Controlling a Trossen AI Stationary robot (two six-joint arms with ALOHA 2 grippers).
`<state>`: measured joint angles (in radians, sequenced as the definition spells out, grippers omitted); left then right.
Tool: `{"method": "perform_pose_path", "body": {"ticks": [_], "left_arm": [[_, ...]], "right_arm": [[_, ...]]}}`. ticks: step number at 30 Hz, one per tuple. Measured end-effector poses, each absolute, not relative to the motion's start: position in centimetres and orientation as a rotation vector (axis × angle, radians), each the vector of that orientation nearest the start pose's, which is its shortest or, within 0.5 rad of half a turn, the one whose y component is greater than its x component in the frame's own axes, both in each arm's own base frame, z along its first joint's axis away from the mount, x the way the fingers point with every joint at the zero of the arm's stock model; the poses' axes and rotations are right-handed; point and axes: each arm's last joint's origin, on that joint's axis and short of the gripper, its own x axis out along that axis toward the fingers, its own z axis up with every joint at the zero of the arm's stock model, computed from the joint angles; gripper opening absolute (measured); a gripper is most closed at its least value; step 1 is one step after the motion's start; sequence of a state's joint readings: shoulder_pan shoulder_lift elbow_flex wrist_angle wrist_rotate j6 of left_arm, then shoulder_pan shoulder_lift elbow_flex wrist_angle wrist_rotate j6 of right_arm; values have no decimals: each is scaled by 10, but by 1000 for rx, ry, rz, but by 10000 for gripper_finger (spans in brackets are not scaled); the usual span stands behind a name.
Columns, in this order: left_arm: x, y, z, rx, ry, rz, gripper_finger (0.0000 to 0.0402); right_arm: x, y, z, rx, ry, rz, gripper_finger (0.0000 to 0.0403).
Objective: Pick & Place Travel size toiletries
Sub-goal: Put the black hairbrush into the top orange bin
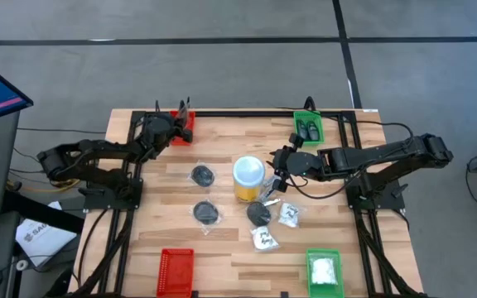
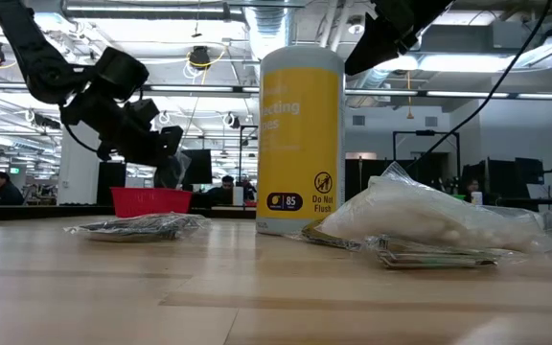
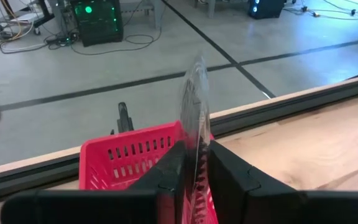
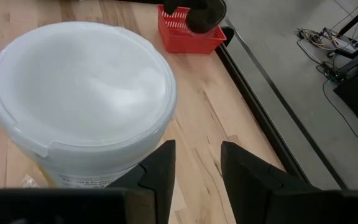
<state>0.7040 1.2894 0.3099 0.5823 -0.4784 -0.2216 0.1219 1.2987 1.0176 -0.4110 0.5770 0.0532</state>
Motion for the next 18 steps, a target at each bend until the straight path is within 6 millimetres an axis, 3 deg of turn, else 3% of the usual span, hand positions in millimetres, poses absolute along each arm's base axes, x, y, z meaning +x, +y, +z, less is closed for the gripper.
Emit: {"method": "perform_pose_path", "body": {"ticks": [7,18], "left_arm": [[159,152,152,-259,264,1212,76],[159,152,152,-272,253,1214,158]], "right_arm": [[272,17,289,-188,643,-453,118],[272,17,289,-188,643,-454,118]]}}
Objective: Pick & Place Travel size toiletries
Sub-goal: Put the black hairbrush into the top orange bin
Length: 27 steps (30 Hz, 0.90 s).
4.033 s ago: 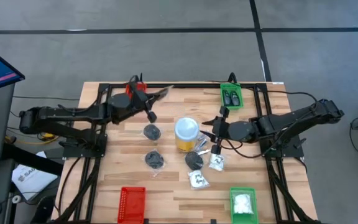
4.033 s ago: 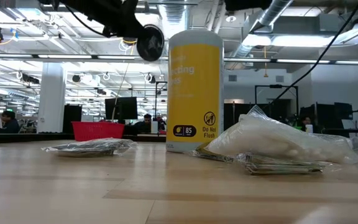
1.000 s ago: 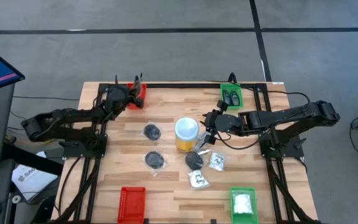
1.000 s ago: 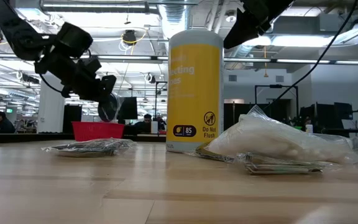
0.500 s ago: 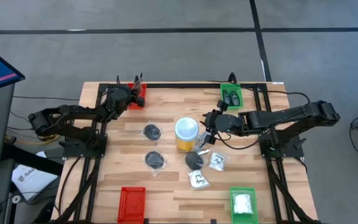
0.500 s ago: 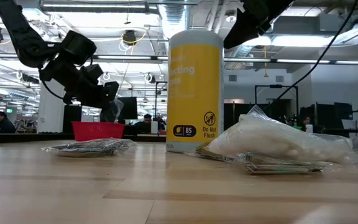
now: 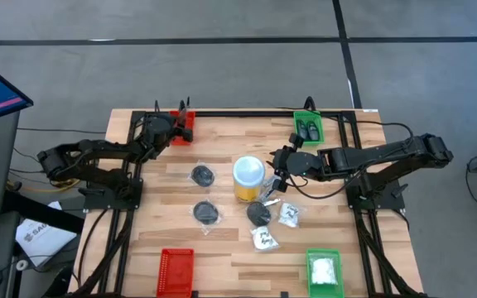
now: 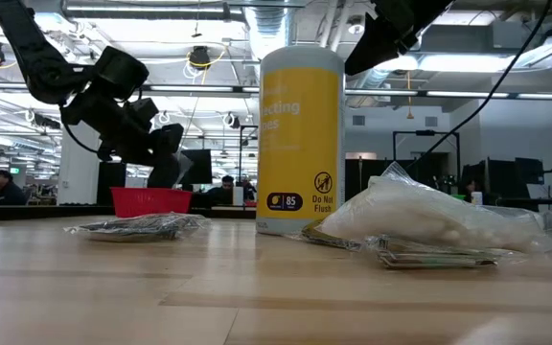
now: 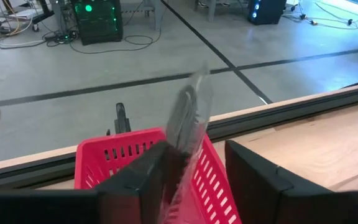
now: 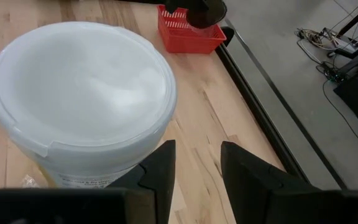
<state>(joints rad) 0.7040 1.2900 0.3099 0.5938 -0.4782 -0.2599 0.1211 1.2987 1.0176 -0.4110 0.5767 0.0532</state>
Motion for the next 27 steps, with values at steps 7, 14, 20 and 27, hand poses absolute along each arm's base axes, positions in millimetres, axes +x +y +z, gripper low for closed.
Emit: {"method": "perform_pose_path", "body": {"ticks": [7,14,20,27], "left_arm": [[159,153,153,-279,231,1214,183],[158,156,156,-277,197,1227,182],[154,151,180,-228,81,1168,181],[157,140,195,-242,40,855,181]], "right_arm": [[272,17,289,-188,643,-454,118],[272,17,289,-188,643,-454,118],[272,17,289,-188,644,-453,118],[272,18,289,-189,645,-452,118]]}}
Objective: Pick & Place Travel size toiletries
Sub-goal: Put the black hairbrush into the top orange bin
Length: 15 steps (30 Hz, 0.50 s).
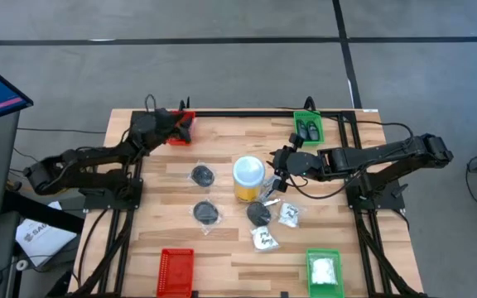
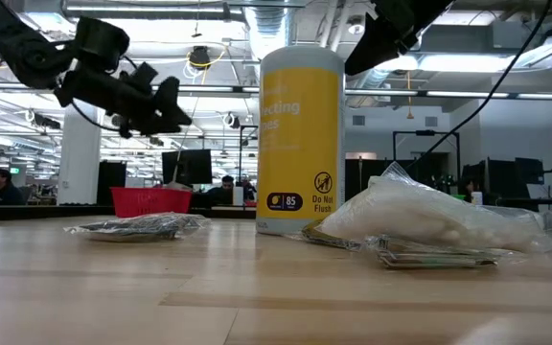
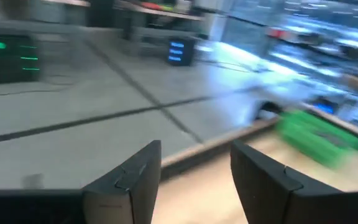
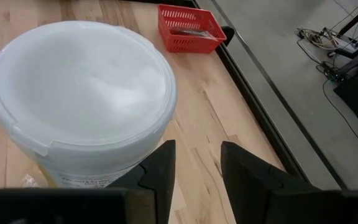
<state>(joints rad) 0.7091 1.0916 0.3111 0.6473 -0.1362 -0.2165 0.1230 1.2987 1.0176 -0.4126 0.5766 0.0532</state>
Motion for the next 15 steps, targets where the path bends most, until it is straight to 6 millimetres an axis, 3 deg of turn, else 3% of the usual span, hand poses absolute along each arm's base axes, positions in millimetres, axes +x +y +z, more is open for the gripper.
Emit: {"method": "perform_pose_path", "body": {"ticks": [8,15], "left_arm": [[174,112,182,-310,212,474,181],[187,83,174,-294,325,276,181]], "right_arm": [[272,18,289,-189,645,-452,118],[272,18,289,-189,645,-452,118]]}}
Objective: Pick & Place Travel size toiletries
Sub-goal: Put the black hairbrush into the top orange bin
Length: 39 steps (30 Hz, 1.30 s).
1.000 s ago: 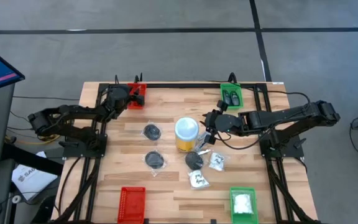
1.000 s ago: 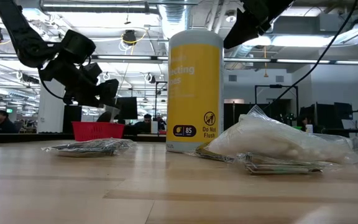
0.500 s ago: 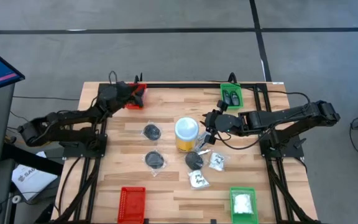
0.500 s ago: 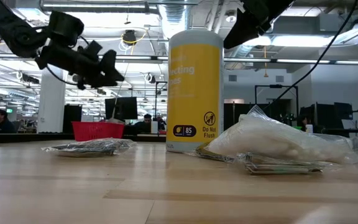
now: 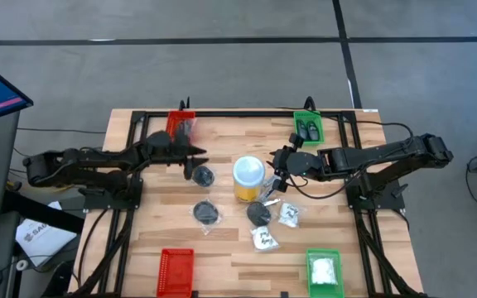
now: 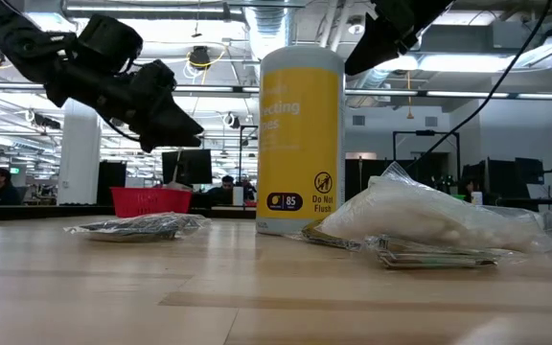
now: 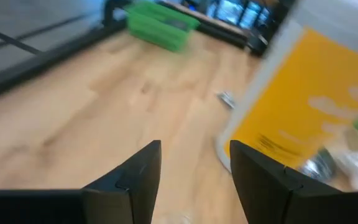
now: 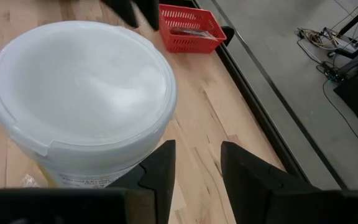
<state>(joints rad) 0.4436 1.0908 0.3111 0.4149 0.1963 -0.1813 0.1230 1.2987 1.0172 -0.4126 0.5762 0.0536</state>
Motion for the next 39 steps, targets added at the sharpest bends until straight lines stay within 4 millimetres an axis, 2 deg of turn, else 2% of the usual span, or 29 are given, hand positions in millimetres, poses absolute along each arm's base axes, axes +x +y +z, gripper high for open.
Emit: {"method": "perform_pose_path", "body": {"ticks": [4,10,24,31,39], "left_arm": [[190,72,169,-296,385,236,181],[189,66,158,-287,487,311,181],[194,69,128,-260,648,477,181],[194,72,124,-254,660,561,181],[193,72,124,-261,658,581,181]], "right_arm": [[272,18,289,-187,644,-452,118],[272,18,289,-178,642,-455,118],[272,18,289,-178,642,-453,118],[272,18,289,-178,641,-453,118],[272,18,289,-178,641,-453,118]]}}
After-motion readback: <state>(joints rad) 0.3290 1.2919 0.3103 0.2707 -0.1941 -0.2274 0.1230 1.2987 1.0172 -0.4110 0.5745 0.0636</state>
